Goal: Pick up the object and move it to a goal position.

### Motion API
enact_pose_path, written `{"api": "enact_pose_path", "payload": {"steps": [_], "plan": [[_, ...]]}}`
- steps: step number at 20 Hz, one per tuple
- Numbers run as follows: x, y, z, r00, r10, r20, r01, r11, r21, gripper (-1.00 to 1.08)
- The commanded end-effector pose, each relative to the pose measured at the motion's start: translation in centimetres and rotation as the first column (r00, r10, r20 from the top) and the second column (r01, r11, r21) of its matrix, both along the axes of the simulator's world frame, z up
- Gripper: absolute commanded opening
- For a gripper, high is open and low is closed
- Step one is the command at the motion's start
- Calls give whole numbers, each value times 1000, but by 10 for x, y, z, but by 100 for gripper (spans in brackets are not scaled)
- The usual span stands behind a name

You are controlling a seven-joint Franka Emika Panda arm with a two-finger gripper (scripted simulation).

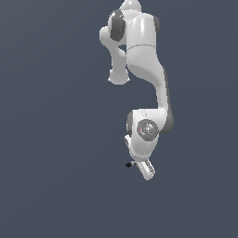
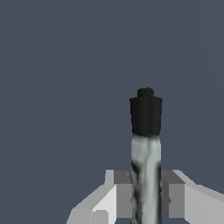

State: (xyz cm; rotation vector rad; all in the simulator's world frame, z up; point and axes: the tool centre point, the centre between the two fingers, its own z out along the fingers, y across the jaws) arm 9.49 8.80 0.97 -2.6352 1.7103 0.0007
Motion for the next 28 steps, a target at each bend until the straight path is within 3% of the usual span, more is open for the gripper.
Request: {"api": "enact_pose_path", "payload": {"steps": [1, 13, 28], "plan": [[0, 0, 0, 1000, 0, 0, 0, 1000, 0, -100], [0, -4, 7, 1000, 0, 0, 0, 1000, 0, -100], [4, -50, 82, 1000, 0, 0, 0, 1000, 0, -100]]}}
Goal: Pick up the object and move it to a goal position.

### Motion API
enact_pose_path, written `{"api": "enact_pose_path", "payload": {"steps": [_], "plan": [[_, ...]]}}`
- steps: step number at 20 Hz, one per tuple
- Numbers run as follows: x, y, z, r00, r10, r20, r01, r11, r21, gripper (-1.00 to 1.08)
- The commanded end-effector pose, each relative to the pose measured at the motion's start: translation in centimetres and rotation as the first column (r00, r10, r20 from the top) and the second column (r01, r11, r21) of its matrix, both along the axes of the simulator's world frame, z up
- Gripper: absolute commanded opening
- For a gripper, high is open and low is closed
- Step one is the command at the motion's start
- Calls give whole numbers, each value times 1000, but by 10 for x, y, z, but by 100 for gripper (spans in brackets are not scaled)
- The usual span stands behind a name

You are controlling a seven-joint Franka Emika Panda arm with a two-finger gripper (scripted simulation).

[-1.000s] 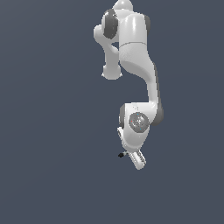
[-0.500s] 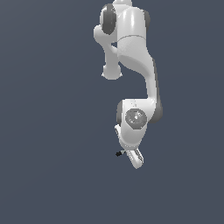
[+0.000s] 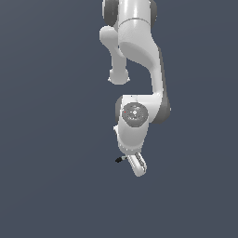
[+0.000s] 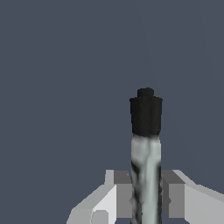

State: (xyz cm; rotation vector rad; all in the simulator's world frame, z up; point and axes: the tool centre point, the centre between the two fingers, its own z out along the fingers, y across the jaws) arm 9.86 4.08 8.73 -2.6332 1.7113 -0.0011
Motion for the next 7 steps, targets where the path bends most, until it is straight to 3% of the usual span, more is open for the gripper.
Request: {"api": "enact_pose_path", "payload": {"steps": [1, 7], "plan": [[0, -3, 6, 1000, 1, -1, -1, 1000, 0, -100], [2, -2, 5, 1000, 1, -1, -1, 1000, 0, -100]]}}
